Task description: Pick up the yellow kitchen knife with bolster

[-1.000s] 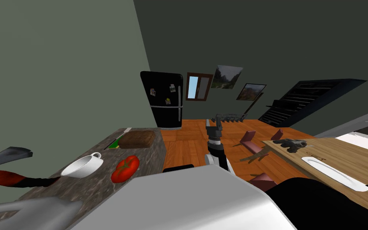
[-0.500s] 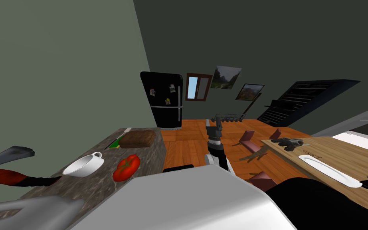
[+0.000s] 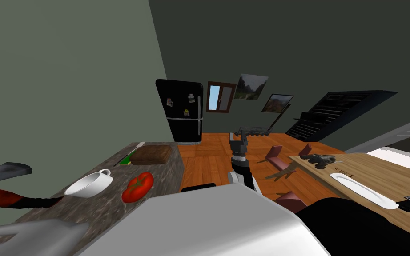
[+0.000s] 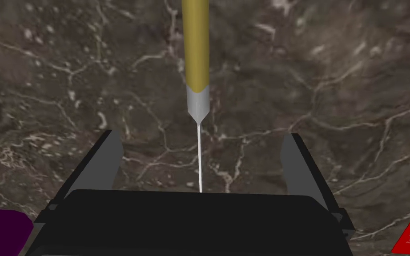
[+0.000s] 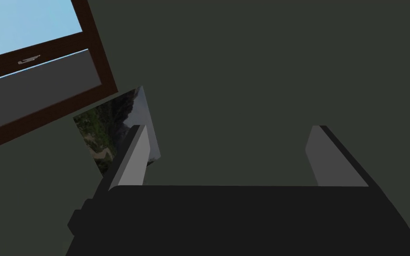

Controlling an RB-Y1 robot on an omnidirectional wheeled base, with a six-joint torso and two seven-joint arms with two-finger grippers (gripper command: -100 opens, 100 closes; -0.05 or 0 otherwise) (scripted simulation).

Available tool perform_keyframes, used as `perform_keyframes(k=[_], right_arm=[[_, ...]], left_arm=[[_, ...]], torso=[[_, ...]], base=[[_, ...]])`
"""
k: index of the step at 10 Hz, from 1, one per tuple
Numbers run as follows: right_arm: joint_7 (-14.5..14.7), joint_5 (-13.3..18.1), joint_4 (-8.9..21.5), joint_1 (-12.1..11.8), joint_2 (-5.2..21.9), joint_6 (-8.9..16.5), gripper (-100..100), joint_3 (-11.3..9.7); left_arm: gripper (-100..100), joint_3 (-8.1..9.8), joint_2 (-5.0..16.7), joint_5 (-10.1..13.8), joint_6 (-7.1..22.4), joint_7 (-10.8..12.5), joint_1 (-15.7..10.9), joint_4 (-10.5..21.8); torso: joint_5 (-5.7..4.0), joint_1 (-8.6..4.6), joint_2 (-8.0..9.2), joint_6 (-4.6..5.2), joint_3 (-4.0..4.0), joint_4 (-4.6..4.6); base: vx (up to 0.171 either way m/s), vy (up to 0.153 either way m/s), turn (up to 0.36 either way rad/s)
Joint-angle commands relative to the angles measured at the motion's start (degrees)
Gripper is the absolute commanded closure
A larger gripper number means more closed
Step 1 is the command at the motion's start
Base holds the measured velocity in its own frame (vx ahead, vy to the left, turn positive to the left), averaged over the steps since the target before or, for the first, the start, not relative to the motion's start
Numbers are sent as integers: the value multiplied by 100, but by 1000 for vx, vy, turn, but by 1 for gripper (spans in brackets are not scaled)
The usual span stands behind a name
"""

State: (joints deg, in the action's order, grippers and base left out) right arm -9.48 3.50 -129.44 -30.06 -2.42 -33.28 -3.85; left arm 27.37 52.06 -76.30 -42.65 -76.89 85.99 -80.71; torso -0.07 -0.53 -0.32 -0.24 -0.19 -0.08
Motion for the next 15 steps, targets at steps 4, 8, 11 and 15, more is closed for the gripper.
perform_keyframes(k=[4,8,11,15], right_arm=[[0,0,0,0,0,0,0,0],[0,0,0,0,1,0,0,1],[0,0,0,0,1,0,0,1],[0,0,0,0,1,0,0,1]], left_arm=[[-100,69,-38,-166,434,-16,-58,197],[-100,-192,-110,-209,548,-19,-270,279],[100,-232,-119,-223,579,-6,-299,284],[100,-245,-120,-240,569,9,-262,318]], torso=[[-2,-3,2,0,0,0],[10,47,6,2,3,1],[12,55,9,1,5,2],[17,52,31,15,31,32]], base=[[4,-118,-1],[-11,-2,-17],[-14,21,-12],[-1,1,6]])
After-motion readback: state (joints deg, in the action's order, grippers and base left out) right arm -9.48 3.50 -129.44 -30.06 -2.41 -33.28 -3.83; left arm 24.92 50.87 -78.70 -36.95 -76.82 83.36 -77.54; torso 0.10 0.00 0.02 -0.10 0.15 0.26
